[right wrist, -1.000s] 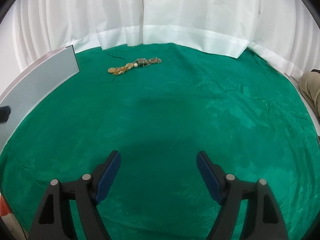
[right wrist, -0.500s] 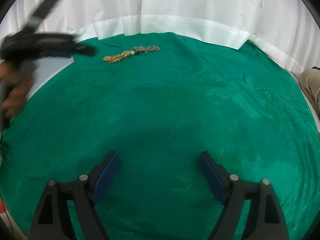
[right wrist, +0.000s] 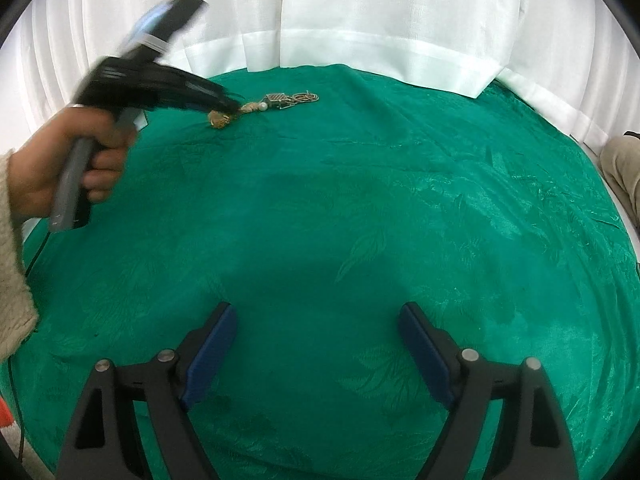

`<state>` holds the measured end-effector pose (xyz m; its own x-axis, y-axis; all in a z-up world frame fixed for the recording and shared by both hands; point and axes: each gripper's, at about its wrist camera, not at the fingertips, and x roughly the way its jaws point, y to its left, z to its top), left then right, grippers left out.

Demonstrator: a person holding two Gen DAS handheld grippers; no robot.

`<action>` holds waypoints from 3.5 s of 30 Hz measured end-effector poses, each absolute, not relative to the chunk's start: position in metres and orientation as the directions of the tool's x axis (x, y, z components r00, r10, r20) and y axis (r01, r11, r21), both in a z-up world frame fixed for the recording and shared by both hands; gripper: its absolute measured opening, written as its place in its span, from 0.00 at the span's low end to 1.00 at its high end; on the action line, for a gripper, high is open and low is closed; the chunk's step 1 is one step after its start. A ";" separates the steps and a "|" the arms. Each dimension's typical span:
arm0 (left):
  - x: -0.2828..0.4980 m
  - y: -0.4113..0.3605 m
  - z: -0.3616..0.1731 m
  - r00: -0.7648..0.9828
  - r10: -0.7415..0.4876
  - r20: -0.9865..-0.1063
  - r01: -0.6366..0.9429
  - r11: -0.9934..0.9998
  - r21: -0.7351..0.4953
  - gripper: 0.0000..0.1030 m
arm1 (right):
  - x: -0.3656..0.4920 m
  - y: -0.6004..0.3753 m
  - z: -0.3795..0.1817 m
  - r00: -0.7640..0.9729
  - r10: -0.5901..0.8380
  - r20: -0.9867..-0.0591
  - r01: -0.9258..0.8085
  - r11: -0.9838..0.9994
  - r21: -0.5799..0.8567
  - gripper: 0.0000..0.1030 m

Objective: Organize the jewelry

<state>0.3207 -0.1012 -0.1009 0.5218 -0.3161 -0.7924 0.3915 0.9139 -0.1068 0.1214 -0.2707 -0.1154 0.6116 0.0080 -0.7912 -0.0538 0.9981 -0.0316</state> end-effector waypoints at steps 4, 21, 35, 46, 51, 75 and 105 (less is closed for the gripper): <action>0.276 -0.074 -0.095 0.506 -0.340 -0.793 0.404 0.905 -0.130 0.02 | 0.120 -0.271 -0.115 0.612 0.008 -0.791 -0.054 0.998 -0.031 0.84; 0.200 -0.027 -0.083 0.489 -0.357 -0.796 0.379 0.909 -0.175 0.65 | 0.119 -0.271 -0.115 0.611 0.006 -0.791 -0.054 0.998 -0.033 0.83; 0.320 -0.105 -0.129 0.495 -0.239 -0.835 0.272 0.956 -0.112 0.75 | 0.120 -0.271 -0.116 0.611 0.008 -0.792 -0.055 0.998 -0.032 0.83; 0.310 -0.101 -0.127 0.567 -0.201 -0.799 0.270 0.962 -0.050 0.21 | 0.120 -0.271 -0.116 0.611 0.009 -0.792 -0.055 0.998 -0.031 0.84; 0.275 -0.076 -0.120 0.533 -0.237 -0.812 0.295 0.952 -0.084 0.21 | 0.120 -0.272 -0.115 0.611 0.008 -0.792 -0.055 0.998 -0.032 0.84; 0.152 -0.004 -0.134 0.539 -0.192 -0.820 0.337 0.942 0.001 0.94 | 0.195 -0.304 -0.044 0.516 0.236 -0.823 -0.012 0.963 0.269 0.83; 0.156 0.005 -0.137 0.561 -0.194 -0.805 0.285 0.958 -0.033 0.96 | 0.259 -0.251 -0.077 0.350 0.295 -0.889 -0.100 0.955 0.278 0.43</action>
